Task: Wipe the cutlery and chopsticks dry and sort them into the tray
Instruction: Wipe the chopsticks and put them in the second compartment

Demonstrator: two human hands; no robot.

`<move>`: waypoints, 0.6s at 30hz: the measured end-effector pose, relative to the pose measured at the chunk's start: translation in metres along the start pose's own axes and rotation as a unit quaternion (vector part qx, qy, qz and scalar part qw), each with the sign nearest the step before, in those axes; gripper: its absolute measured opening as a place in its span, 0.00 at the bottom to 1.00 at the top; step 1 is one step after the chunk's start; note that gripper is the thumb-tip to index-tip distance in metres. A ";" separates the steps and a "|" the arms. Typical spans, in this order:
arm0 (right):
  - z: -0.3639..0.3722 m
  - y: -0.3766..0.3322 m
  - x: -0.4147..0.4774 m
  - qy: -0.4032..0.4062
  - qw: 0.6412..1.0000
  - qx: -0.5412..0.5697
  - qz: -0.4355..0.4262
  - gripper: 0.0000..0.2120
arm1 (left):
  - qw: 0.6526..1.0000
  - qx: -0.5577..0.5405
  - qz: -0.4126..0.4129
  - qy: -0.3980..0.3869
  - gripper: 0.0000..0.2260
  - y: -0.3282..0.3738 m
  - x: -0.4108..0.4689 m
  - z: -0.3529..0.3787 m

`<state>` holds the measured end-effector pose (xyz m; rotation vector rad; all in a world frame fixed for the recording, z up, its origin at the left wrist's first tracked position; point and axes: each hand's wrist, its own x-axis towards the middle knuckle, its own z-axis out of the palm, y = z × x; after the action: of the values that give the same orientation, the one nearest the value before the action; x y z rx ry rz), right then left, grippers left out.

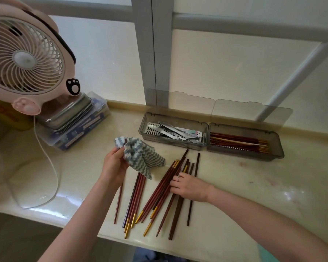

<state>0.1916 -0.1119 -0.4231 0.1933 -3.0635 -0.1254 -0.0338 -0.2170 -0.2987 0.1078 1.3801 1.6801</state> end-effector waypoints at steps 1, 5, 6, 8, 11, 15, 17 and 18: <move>-0.002 0.001 0.000 0.001 1.000 -0.002 0.004 0.09 | 1.000 0.000 0.000 0.000 0.09 0.000 0.000 -0.001; -0.015 0.003 0.000 0.066 0.997 0.007 0.026 0.08 | 1.000 -0.006 0.004 -0.002 0.08 -0.001 0.000 -0.005; -0.022 0.002 0.003 0.099 0.994 0.027 0.038 0.07 | 1.000 -0.012 0.004 -0.001 0.08 -0.001 0.000 -0.006; -0.037 -0.008 0.014 0.166 0.979 0.090 0.079 0.05 | 0.999 -0.031 0.002 0.005 0.09 0.000 0.001 -0.007; -0.057 -0.037 0.042 0.155 0.918 0.272 0.242 0.04 | 0.997 -0.066 0.016 0.034 0.08 0.005 0.006 -0.013; -0.055 -0.055 0.073 0.020 0.557 0.628 0.543 0.08 | 0.993 -0.084 0.026 0.080 0.07 0.006 0.019 -0.025; -0.050 -0.056 0.084 0.033 0.384 0.698 0.604 0.13 | 0.992 -0.078 0.027 0.092 0.07 0.005 0.025 -0.034; -0.047 -0.055 0.088 0.046 0.340 0.707 0.619 0.16 | 0.992 -0.076 0.027 0.097 0.07 0.003 0.028 -0.037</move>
<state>0.1153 -0.1811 -0.3753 -1.7445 -1.2410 2.1920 -0.0731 -0.2249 -0.3223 -0.1078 1.3959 1.8747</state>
